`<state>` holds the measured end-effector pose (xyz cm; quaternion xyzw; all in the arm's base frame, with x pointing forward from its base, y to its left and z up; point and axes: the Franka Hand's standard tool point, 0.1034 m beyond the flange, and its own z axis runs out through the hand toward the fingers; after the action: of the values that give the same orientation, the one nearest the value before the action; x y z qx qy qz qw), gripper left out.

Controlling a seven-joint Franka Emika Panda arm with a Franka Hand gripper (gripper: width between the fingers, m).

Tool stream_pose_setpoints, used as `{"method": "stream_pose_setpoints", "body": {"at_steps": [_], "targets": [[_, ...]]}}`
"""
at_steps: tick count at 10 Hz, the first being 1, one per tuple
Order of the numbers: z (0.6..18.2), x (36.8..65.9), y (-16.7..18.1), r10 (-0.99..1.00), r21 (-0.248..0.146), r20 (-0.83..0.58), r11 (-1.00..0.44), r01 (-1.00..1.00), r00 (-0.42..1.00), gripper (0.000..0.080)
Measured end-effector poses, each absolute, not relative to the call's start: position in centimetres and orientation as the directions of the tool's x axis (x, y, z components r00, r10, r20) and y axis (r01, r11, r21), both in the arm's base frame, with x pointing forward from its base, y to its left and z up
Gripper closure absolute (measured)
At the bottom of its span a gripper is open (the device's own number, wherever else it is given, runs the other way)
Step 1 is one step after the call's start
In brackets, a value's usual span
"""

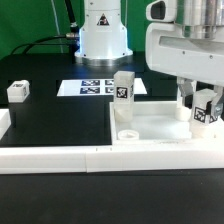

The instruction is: Assemble square table

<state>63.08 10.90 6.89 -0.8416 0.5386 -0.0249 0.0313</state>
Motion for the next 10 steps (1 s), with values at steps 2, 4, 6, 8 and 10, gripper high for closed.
{"method": "stream_pose_setpoints", "body": {"at_steps": [2,4,6,8,10], "targets": [[6.88,63.05,10.81,-0.965,-0.078,-0.007,-0.262,-0.962,0.263,0.0509],[6.84,62.90,10.64,-0.993,-0.068,-0.029,-0.115,-0.991,0.117,0.0509],[6.82,62.55,10.35,-0.983,-0.021,-0.079,0.166,-0.986,-0.164,0.0509],[6.75,62.52,10.18,-0.914,0.005,-0.126,0.388,-0.922,-0.385,0.0509],[6.73,62.41,10.21,-0.877,0.001,-0.142,0.464,-0.886,-0.460,0.0504]]}}
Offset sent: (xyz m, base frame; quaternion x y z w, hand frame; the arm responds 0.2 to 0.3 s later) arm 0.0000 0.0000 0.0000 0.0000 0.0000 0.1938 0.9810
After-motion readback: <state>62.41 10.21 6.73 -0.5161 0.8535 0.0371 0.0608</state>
